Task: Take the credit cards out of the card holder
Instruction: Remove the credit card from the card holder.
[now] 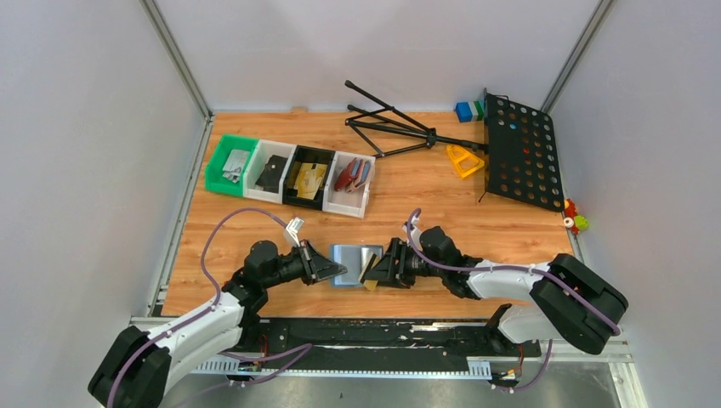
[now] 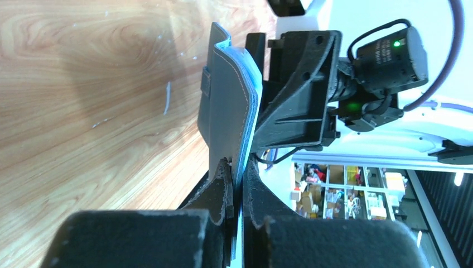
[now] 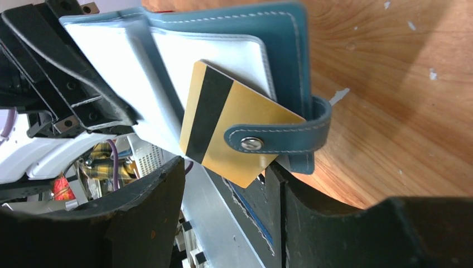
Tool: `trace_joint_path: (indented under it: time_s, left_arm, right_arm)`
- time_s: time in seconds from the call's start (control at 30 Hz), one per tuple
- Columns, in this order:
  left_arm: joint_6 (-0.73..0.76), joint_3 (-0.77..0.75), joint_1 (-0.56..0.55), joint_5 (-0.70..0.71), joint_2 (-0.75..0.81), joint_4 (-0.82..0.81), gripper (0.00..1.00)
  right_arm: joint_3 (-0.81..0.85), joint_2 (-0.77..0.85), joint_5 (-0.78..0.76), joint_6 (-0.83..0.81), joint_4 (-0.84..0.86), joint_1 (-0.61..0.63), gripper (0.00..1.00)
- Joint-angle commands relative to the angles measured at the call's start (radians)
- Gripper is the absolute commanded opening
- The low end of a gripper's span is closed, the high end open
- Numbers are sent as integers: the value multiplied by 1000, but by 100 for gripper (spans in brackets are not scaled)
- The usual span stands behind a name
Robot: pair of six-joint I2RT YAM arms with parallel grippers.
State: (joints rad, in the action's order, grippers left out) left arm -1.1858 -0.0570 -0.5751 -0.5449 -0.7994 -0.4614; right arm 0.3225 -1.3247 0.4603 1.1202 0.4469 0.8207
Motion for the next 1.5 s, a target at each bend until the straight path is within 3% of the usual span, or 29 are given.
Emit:
trace_joint_path:
  time_s: [0.0, 0.37, 0.57, 0.93, 1.33, 1.47]
  left_arm:
    - [-33, -1, 1, 21, 49, -83, 0]
    - [-25, 20, 2, -22, -90, -186, 0]
    - [-13, 19, 3, -26, -99, -184, 0]
    - [-11, 25, 1, -31, -114, -201, 0]
    - [-7, 27, 1, -41, -103, -196, 0]
    - [41, 11, 0, -21, -83, -91, 0]
  right_arm:
    - [16, 31, -47, 20, -14, -8, 56]
    - [11, 1, -67, 48, 18, -9, 50]
    - [51, -38, -63, 31, -26, -11, 66]
    - [129, -108, -87, -41, -152, -10, 68]
    - [149, -120, -108, -69, -198, -9, 55]
    - [139, -100, -106, -76, -196, -9, 51]
